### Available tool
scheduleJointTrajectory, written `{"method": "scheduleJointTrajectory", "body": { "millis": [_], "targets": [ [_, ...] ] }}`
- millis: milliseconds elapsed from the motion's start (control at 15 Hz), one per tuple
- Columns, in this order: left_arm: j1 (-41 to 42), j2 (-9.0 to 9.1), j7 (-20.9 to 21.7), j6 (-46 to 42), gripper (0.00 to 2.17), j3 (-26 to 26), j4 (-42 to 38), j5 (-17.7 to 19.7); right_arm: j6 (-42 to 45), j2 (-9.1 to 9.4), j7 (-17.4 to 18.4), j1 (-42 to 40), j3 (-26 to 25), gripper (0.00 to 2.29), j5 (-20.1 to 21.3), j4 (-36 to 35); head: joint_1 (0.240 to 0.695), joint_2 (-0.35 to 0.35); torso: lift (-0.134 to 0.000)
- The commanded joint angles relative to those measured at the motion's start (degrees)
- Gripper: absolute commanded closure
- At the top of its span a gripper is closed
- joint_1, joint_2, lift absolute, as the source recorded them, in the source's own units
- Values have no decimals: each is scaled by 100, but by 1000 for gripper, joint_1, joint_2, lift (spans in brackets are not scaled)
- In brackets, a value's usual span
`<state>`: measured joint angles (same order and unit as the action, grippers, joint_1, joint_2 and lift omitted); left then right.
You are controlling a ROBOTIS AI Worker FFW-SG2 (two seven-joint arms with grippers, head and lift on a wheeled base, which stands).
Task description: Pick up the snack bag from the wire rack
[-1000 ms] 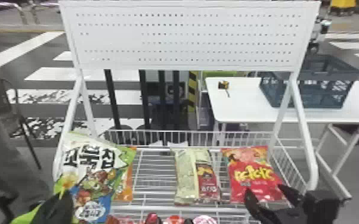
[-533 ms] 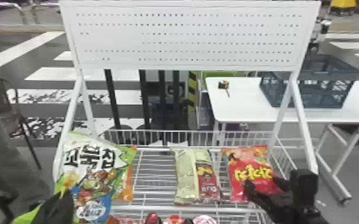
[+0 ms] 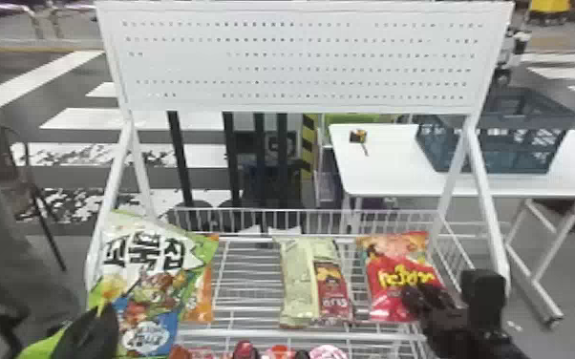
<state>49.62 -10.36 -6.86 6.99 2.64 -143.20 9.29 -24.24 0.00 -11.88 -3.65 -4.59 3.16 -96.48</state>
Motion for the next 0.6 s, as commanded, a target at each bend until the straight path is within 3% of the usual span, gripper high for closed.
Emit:
{"method": "scheduleJointTrajectory", "body": {
  "millis": [0, 267, 533],
  "targets": [
    [-5, -1, 1, 18, 1541, 0, 2, 3, -33, 5, 1, -31, -7, 2250, -43, -55, 499, 0, 0],
    [-5, -1, -8, 18, 1541, 0, 20, 3, -33, 5, 89, -154, -16, 2246, -70, -292, 499, 0, 0],
    [-14, -1, -8, 18, 1541, -9, 29, 3, -33, 5, 98, -892, 63, 2250, -395, -1487, 499, 0, 0]
  ]
}}
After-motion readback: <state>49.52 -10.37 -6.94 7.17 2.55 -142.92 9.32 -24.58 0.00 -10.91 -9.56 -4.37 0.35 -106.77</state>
